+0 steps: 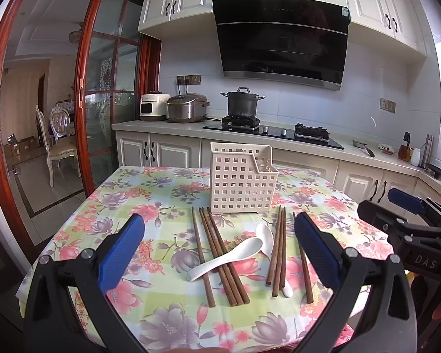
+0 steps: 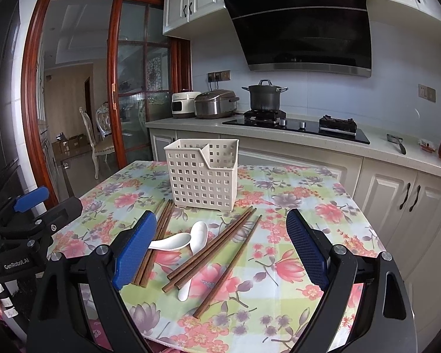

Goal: Organize utensils

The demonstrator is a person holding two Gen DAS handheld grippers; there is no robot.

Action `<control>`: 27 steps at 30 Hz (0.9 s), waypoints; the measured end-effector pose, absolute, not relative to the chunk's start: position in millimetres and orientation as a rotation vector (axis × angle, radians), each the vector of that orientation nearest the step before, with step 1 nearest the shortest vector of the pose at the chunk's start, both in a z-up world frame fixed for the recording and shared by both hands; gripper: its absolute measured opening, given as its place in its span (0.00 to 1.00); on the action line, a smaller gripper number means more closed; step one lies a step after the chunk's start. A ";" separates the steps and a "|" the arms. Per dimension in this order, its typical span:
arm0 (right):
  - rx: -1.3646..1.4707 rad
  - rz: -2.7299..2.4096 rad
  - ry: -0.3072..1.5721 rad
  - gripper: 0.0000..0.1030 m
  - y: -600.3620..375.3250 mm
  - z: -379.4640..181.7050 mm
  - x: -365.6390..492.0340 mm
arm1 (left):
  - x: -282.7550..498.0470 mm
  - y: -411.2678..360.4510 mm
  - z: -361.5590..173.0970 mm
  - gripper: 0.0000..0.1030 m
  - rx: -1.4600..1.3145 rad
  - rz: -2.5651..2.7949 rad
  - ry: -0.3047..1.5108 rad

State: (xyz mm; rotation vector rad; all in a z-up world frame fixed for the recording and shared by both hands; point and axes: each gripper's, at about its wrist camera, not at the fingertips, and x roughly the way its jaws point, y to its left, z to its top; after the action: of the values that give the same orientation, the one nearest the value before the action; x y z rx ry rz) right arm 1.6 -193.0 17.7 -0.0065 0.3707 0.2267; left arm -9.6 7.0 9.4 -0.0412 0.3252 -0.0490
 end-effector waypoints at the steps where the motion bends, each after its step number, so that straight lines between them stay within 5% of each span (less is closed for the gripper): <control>1: -0.006 0.227 0.371 0.82 -193.0 17.9 1.5 | -9.6 7.0 9.6 0.96 -0.041 -0.049 0.325; 27: 0.000 0.230 0.377 0.82 -192.0 15.8 1.9 | -10.9 5.9 10.9 0.96 -0.042 -0.053 0.329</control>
State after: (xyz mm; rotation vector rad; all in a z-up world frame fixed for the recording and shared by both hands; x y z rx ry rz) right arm 1.9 -192.0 15.8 -0.0001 0.3769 0.2305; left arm -10.9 5.9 10.9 -0.0421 0.3287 -0.0532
